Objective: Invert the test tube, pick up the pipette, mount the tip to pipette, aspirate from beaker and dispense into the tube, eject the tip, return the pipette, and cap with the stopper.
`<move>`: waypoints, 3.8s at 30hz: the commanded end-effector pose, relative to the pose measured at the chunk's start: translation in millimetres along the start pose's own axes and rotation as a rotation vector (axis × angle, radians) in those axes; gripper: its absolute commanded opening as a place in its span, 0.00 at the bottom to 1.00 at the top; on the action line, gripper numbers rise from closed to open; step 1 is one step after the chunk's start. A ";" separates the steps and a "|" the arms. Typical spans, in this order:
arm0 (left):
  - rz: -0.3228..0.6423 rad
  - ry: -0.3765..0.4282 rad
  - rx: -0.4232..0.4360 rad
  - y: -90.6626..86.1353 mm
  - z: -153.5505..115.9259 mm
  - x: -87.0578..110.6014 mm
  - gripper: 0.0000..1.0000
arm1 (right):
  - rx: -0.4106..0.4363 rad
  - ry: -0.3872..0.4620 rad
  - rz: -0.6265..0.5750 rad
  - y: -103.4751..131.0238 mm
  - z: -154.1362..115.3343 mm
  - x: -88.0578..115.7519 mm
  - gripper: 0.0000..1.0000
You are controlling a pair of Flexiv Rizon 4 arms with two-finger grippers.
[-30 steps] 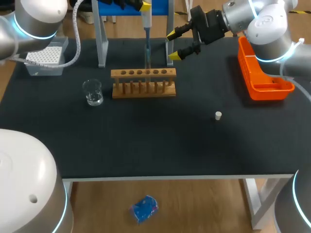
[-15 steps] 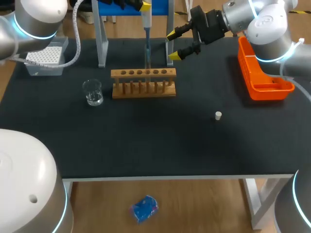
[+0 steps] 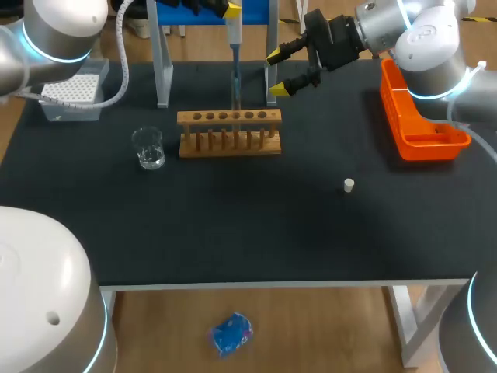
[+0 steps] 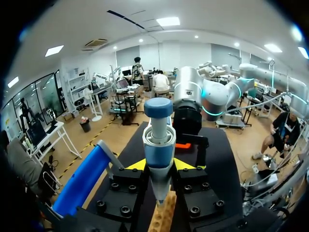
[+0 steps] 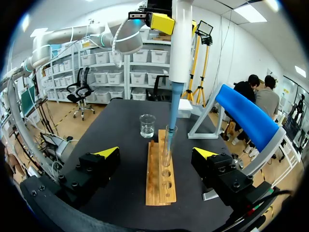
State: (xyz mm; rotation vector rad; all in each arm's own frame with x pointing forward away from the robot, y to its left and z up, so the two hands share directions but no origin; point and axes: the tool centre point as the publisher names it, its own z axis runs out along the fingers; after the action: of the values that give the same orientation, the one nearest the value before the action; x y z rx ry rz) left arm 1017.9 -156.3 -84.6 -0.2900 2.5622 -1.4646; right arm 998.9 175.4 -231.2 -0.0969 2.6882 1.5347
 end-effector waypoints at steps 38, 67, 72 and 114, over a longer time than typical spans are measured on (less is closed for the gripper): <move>0.000 -0.002 0.000 -0.2 -0.8 0.9 0.00 | 0.113 -0.170 -0.141 109.8 -92.0 -38.6 1.00; 0.000 -0.002 0.000 -0.2 -0.8 0.9 0.00 | 0.072 -0.151 -0.131 174.2 -128.3 -55.6 1.00; 0.000 -0.002 0.000 -0.2 -0.8 0.9 0.00 | 0.062 -0.118 -0.099 190.2 -128.8 -56.3 1.00; 0.000 -0.002 0.000 -0.2 -0.8 0.9 0.00 | 0.006 -0.043 -0.054 245.2 -61.5 -60.7 0.00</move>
State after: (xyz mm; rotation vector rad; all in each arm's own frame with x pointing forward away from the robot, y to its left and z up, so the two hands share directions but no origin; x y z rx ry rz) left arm 1017.8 -156.2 -84.5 -0.2901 2.5621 -1.4646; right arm 1042.8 249.0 17.2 -0.1287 2.6407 1.4824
